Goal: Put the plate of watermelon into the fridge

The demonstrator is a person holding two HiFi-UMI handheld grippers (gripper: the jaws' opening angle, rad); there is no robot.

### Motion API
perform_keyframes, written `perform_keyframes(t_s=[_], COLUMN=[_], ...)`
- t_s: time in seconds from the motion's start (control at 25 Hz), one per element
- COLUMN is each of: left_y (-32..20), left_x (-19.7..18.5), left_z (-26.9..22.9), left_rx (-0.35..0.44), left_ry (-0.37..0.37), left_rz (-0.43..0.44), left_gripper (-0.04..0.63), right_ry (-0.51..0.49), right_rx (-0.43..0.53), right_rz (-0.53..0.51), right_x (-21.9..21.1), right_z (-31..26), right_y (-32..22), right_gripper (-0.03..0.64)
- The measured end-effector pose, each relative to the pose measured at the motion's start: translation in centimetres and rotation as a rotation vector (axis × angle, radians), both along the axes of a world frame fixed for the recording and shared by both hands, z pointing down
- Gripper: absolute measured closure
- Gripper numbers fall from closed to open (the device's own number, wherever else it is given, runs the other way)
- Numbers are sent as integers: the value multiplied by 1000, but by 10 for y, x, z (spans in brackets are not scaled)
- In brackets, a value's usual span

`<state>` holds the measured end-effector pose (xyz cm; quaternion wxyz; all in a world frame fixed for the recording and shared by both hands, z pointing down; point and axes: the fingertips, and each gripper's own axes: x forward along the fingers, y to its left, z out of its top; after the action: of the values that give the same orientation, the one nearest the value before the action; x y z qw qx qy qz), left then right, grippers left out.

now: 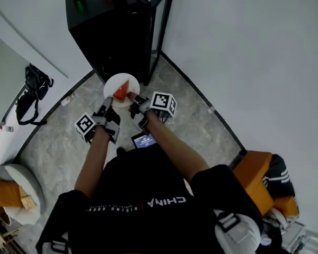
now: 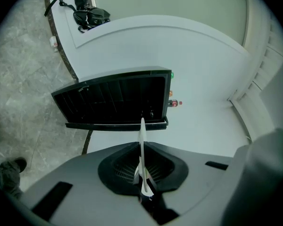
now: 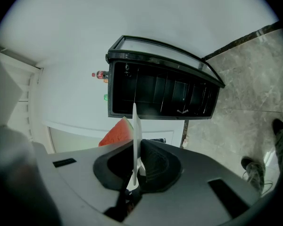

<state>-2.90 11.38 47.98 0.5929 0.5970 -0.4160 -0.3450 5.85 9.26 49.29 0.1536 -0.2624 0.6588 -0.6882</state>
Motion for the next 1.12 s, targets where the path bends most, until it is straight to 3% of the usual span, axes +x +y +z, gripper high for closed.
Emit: perform_keyframes(t_s=[1.12], left_y=[12], left_x=[-8], left_z=[16], left_rx=[-22], left_ry=[-17], left_rz=[5], left_gripper=[565], right_ry=[19], right_rx=[-29], right_rz=[-34], right_x=[-9], right_z=[16], right_y=[11], right_gripper=[589])
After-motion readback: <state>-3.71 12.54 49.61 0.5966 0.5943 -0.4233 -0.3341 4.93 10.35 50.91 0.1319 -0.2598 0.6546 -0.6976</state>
